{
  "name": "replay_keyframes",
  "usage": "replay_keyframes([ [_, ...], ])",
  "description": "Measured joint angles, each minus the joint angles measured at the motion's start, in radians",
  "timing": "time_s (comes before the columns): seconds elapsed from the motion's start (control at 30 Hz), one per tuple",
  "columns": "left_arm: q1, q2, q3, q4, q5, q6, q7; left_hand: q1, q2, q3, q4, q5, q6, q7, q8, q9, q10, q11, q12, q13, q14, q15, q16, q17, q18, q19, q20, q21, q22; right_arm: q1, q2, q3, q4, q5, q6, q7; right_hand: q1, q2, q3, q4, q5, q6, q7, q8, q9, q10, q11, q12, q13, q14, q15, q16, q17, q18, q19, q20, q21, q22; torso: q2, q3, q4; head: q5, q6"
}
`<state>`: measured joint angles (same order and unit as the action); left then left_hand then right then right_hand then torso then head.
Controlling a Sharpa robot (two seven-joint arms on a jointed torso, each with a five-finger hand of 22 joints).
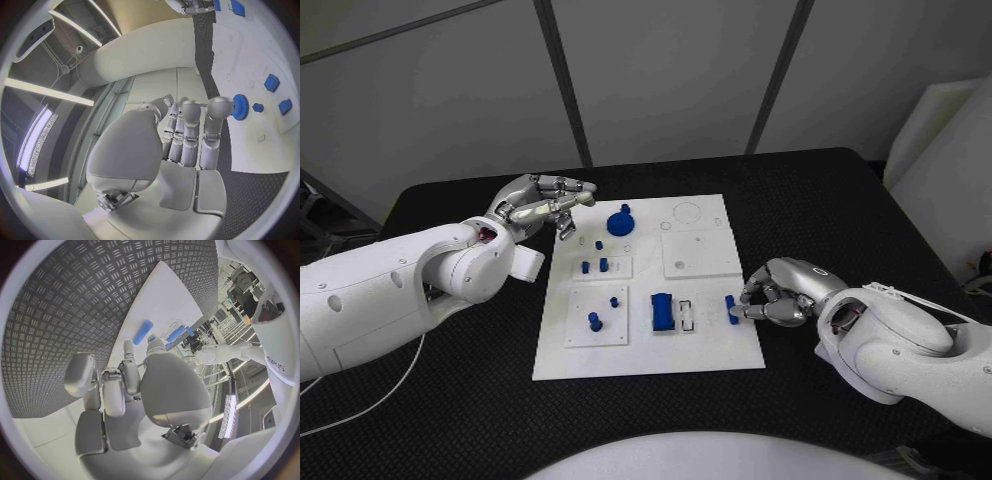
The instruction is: Assemble the parts on the task board
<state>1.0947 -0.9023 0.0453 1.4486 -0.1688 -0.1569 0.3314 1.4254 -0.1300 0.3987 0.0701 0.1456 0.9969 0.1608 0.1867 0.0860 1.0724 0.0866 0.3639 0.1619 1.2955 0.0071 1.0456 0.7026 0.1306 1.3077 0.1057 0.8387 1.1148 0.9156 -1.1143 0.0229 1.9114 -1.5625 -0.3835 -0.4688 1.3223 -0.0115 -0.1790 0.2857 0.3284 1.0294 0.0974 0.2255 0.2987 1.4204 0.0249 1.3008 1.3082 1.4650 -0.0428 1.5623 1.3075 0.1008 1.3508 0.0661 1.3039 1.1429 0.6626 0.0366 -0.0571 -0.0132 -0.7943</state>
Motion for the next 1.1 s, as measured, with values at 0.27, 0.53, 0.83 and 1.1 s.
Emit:
replay_keyframes([
  [0.27,-0.002,0.000,0.000,0.000,0.000,0.000,0.000,0.000,0.000,0.000,0.000,0.000,0.000,0.000,0.000,0.000,0.000,0.000,0.000,0.000,0.000,0.000,0.000,0.000,0.000,0.000,0.000,0.000,0.000,-0.006,0.024,0.002,-0.010,-0.019,0.013,-0.018,0.000,0.000,0.000,0.000,0.004,0.003,0.003,0.002,0.000,0.000,0.000,0.000,0.000,0.000,0.000,0.000,0.000,0.000,0.000,0.000,0.000,0.000,0.000,0.0000,0.0008,0.001,-0.003],
  [0.53,-0.003,-0.001,0.000,0.000,0.000,0.000,0.000,0.000,0.000,0.000,0.000,0.000,0.000,0.000,0.000,0.000,0.000,0.000,0.000,0.000,0.000,0.000,0.000,0.000,0.000,0.000,0.000,0.000,0.000,-0.008,0.050,0.005,-0.023,-0.037,0.016,-0.024,0.005,-0.005,-0.007,-0.007,0.004,0.010,-0.001,-0.001,0.001,0.000,0.000,0.000,0.000,0.000,0.000,0.000,0.000,0.000,0.000,0.000,0.000,0.000,0.000,-0.0006,0.0009,0.002,-0.005],
  [0.83,-0.003,-0.003,0.000,0.002,0.000,0.000,0.000,0.000,0.000,0.000,0.000,0.000,0.000,0.000,0.000,0.000,0.000,0.000,0.000,0.000,0.000,0.000,0.000,0.000,0.000,0.000,0.000,0.000,0.000,-0.009,0.083,0.010,-0.039,-0.104,0.048,-0.035,0.081,-0.019,-0.006,-0.049,-0.071,0.021,-0.001,-0.014,0.000,0.000,0.000,0.001,0.004,0.000,0.000,-0.004,0.000,0.000,0.000,0.000,-0.010,-0.009,-0.001,-0.0014,0.0012,0.005,-0.009],
  [1.1,-0.003,-0.005,0.000,0.003,0.000,0.001,-0.001,0.000,0.000,0.000,0.000,0.000,0.000,0.000,0.000,0.000,0.000,0.000,0.000,0.000,0.000,0.000,0.000,0.000,0.000,0.000,0.000,0.000,0.000,-0.009,0.105,0.011,-0.041,-0.223,0.099,-0.043,0.115,-0.030,0.003,-0.074,-0.117,0.020,-0.002,-0.025,0.000,0.000,0.000,-0.006,0.004,0.000,0.000,-0.009,0.000,0.000,-0.003,-0.003,-0.016,-0.015,-0.001,-0.0014,0.0013,0.008,-0.013],
])
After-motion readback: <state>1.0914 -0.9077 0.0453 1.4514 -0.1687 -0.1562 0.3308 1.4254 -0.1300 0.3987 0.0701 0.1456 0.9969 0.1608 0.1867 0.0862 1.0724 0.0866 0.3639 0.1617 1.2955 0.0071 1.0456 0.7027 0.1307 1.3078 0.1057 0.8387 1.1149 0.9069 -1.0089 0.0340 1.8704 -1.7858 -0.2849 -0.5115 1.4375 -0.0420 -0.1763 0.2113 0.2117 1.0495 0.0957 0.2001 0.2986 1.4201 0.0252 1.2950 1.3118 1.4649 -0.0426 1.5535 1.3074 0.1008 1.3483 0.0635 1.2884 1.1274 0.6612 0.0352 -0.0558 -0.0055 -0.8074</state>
